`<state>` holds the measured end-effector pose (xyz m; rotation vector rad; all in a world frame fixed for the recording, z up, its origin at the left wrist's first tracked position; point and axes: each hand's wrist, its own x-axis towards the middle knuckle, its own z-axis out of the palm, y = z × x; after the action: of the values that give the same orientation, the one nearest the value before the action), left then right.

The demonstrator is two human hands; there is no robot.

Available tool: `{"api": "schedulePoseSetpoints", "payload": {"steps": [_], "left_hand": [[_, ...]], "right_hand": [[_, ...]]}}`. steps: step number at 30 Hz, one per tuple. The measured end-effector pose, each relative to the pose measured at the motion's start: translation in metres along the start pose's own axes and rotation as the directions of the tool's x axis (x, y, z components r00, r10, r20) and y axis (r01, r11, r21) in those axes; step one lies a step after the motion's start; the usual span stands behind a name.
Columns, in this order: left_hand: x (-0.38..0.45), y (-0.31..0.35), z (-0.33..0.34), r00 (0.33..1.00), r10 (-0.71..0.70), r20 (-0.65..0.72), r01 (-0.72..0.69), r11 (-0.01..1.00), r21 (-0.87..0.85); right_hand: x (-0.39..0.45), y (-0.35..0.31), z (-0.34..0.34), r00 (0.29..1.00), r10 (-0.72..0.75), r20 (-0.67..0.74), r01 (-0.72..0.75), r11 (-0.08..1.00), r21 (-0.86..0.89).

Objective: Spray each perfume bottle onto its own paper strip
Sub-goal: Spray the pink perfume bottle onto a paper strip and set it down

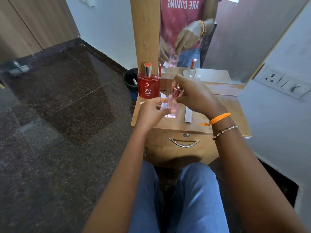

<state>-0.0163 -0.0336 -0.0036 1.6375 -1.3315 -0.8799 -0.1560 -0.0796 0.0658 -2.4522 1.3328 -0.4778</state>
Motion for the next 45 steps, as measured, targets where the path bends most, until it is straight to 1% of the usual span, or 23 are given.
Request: {"api": "schedulePoseSetpoints", "payload": {"steps": [2,4,7,8,11,13,15,17,19,23,26,28,32,34,36,38,41,43,45], "left_hand": [[-0.006,0.005,0.002,0.998,0.053,0.022,-0.052,0.998,-0.029],[-0.014,0.011,0.004,0.996,0.089,-0.027,-0.090,0.995,-0.040],[-0.020,0.018,0.007,0.990,0.088,-0.106,-0.092,0.995,-0.036],[-0.022,0.021,0.009,0.988,0.086,-0.128,-0.090,0.995,-0.032],[-0.026,0.026,0.014,0.985,0.081,-0.152,-0.084,0.996,-0.015],[-0.026,0.027,0.014,0.991,0.079,-0.113,-0.081,0.997,-0.015],[-0.025,0.026,0.009,0.997,0.065,-0.038,-0.069,0.993,-0.095],[-0.024,0.026,0.004,0.997,0.075,0.029,-0.070,0.987,-0.147],[-0.023,0.027,0.002,0.995,0.087,0.044,-0.079,0.984,-0.163],[-0.021,0.028,0.003,0.996,0.068,0.051,-0.059,0.984,-0.170],[-0.022,0.026,0.004,0.998,0.053,0.044,-0.044,0.983,-0.177],[-0.023,0.025,0.003,0.998,0.051,0.032,-0.045,0.982,-0.186],[-0.024,0.027,-0.002,0.997,0.063,0.036,-0.052,0.968,-0.247],[-0.025,0.028,-0.005,0.995,0.086,0.056,-0.071,0.969,-0.235],[-0.025,0.030,-0.008,0.991,0.097,0.091,-0.077,0.977,-0.200],[-0.025,0.031,-0.010,0.984,0.104,0.145,-0.077,0.980,-0.184],[-0.026,0.032,-0.011,0.974,0.109,0.198,-0.065,0.974,-0.216],[-0.027,0.030,-0.010,0.975,0.115,0.189,-0.071,0.971,-0.227],[-0.028,0.027,-0.008,0.986,0.104,0.130,-0.072,0.970,-0.231]], "right_hand": [[-0.006,-0.002,-0.006,0.999,-0.016,0.052,0.013,0.998,0.055],[-0.011,-0.002,-0.008,0.999,0.000,0.034,-0.005,0.987,0.158],[-0.019,-0.004,-0.004,0.989,0.120,-0.082,-0.075,0.904,0.422],[-0.021,-0.006,0.000,0.976,0.172,-0.134,-0.089,0.874,0.478],[-0.025,-0.013,0.010,0.914,0.299,-0.276,-0.106,0.830,0.547],[-0.025,-0.013,0.008,0.891,0.343,-0.298,-0.111,0.800,0.589],[-0.026,-0.009,0.001,0.920,0.320,-0.227,-0.098,0.746,0.659],[-0.028,-0.003,-0.008,0.968,0.215,-0.128,-0.062,0.703,0.709],[-0.029,-0.001,-0.015,0.988,0.134,-0.080,-0.029,0.659,0.752],[-0.029,-0.002,-0.017,0.979,0.145,-0.145,0.032,0.592,0.805],[-0.030,-0.001,-0.012,0.956,0.224,-0.188,0.049,0.511,0.858],[-0.034,0.001,-0.006,0.951,0.246,-0.186,0.033,0.518,0.854],[-0.047,0.007,0.013,0.992,0.113,-0.054,-0.030,0.638,0.770],[-0.050,0.009,0.021,0.995,0.089,-0.045,-0.028,0.684,0.729],[-0.051,0.009,0.023,0.991,0.106,-0.080,-0.017,0.697,0.717],[-0.050,0.011,0.024,0.987,0.116,-0.112,0.005,0.669,0.744],[-0.048,0.013,0.024,0.977,0.128,-0.173,0.049,0.651,0.758],[-0.047,0.014,0.024,0.959,0.162,-0.233,0.080,0.634,0.770],[-0.047,0.014,0.025,0.926,0.222,-0.305,0.116,0.603,0.789]]}}
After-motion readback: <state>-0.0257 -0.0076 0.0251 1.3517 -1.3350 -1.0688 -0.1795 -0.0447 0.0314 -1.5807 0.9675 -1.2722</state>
